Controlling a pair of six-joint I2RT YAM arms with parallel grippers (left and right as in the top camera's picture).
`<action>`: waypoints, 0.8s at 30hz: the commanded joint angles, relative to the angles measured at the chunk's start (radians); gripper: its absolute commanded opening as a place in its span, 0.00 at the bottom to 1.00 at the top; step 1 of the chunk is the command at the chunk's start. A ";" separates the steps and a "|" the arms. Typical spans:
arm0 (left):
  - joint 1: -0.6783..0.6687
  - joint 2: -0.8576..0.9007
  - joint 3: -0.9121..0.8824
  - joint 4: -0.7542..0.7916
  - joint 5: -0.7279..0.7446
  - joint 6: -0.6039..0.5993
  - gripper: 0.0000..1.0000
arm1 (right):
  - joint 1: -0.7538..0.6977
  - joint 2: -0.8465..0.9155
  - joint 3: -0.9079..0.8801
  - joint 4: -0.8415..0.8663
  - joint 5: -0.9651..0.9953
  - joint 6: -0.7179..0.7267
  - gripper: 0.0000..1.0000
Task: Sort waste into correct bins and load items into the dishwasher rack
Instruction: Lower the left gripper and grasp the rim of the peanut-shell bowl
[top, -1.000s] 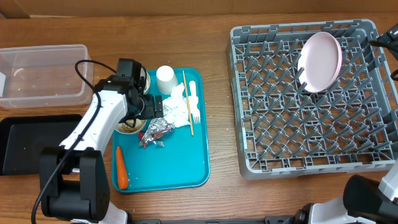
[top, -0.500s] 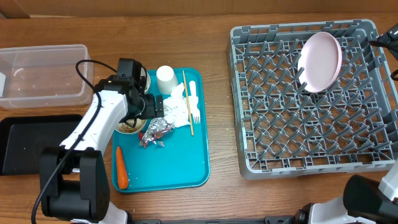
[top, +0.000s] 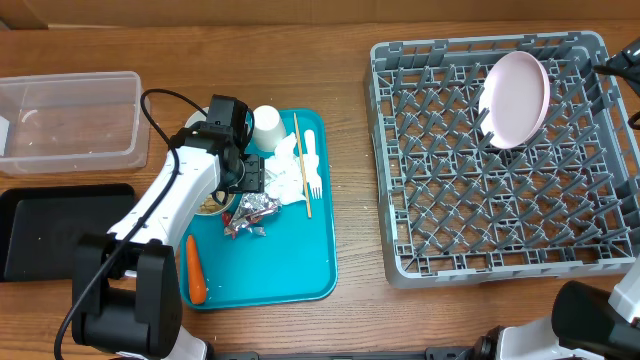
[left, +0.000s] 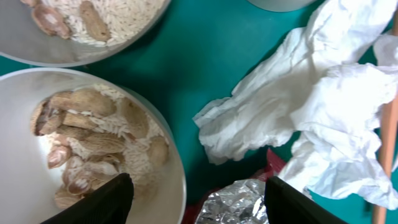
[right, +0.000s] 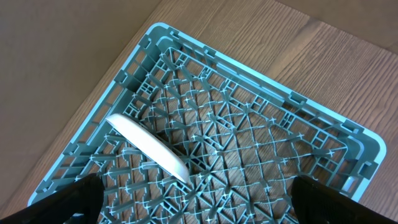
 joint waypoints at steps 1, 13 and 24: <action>-0.002 0.011 0.013 0.000 -0.062 0.007 0.69 | 0.000 0.003 -0.002 0.002 0.002 0.008 1.00; -0.001 0.024 -0.001 0.027 -0.042 -0.008 0.69 | 0.000 0.003 -0.002 0.002 0.002 0.008 1.00; -0.001 0.107 0.001 0.049 -0.058 -0.008 0.68 | 0.000 0.003 -0.002 0.002 0.002 0.008 1.00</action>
